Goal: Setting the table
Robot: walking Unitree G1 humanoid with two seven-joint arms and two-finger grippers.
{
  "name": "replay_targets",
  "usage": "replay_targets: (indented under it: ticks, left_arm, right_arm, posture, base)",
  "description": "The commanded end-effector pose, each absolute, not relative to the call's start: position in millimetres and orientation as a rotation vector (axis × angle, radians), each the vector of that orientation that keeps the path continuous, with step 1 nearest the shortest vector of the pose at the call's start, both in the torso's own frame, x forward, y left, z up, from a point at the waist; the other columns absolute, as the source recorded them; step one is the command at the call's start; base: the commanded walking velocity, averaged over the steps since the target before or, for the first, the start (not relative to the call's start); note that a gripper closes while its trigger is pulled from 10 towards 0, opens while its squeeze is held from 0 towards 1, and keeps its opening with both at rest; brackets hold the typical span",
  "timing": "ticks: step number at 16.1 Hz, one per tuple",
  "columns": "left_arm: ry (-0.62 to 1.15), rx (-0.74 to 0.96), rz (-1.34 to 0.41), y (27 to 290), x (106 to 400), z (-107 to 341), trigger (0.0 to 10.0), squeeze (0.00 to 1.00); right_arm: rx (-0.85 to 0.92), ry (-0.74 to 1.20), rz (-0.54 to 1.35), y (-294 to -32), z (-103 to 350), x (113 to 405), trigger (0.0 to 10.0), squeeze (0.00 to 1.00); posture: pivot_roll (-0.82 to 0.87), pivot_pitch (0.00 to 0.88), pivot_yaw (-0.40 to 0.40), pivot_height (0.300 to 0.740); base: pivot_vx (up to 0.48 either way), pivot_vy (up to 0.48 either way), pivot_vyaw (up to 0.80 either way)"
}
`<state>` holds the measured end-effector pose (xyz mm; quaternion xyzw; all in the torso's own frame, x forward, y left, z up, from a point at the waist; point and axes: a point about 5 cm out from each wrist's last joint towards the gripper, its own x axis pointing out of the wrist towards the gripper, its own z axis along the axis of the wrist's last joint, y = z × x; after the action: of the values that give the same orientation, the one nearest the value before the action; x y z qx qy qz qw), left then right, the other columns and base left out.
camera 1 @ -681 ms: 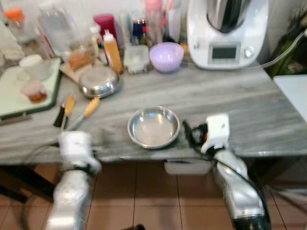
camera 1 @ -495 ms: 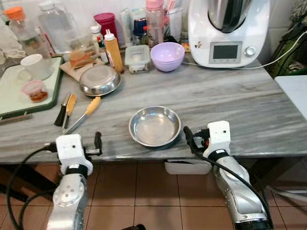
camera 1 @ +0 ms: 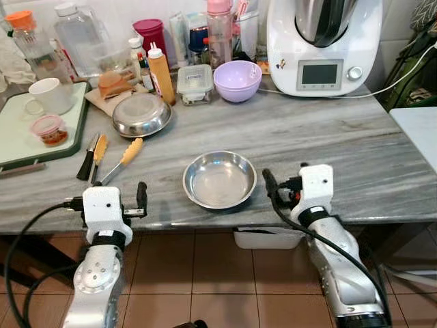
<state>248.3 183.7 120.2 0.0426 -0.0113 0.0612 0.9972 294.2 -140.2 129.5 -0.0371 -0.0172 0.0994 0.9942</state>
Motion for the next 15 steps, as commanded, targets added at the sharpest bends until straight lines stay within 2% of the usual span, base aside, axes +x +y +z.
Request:
replay_targets:
  ticks: [1,3,5,6,12,15]
  left_arm:
    - [-0.015,0.104,0.124,187,246,120,10.0,0.00]
    - [-0.015,0.104,0.124,187,246,120,10.0,0.00]
    - [0.036,0.103,0.112,189,225,109,10.0,0.00]
    - [0.036,0.079,0.119,188,227,109,10.0,0.00]
    - [0.018,0.084,0.148,186,235,115,10.0,0.00]
    - [0.027,0.090,0.159,187,236,116,10.0,0.00]
  right_arm:
    - [-0.077,-0.047,0.213,-137,132,293,10.0,0.00]
    - [-0.077,-0.047,0.213,-137,132,293,10.0,0.00]
    - [-0.088,-0.040,0.180,-156,131,282,10.0,0.00]
    - [-0.079,-0.023,0.171,-157,130,281,10.0,0.00]
    - [-0.083,-0.035,0.214,-149,134,282,10.0,0.00]
    - [-0.079,-0.035,0.232,-146,133,282,10.0,0.00]
  posture:
    - [-0.08,0.081,0.116,0.740]
    - [-0.08,0.081,0.116,0.740]
    - [-0.10,0.078,0.114,0.740]
    - [-0.10,0.080,0.114,0.740]
    - [-0.10,0.076,0.105,0.740]
    - [-0.09,0.081,0.104,0.740]
  base:
    - [0.000,0.000,0.00]
    - [0.000,0.000,0.00]
    - [0.000,0.000,0.00]
    - [0.000,0.000,-0.79]
    - [0.000,0.000,-0.73]
    - [-0.167,0.000,0.00]
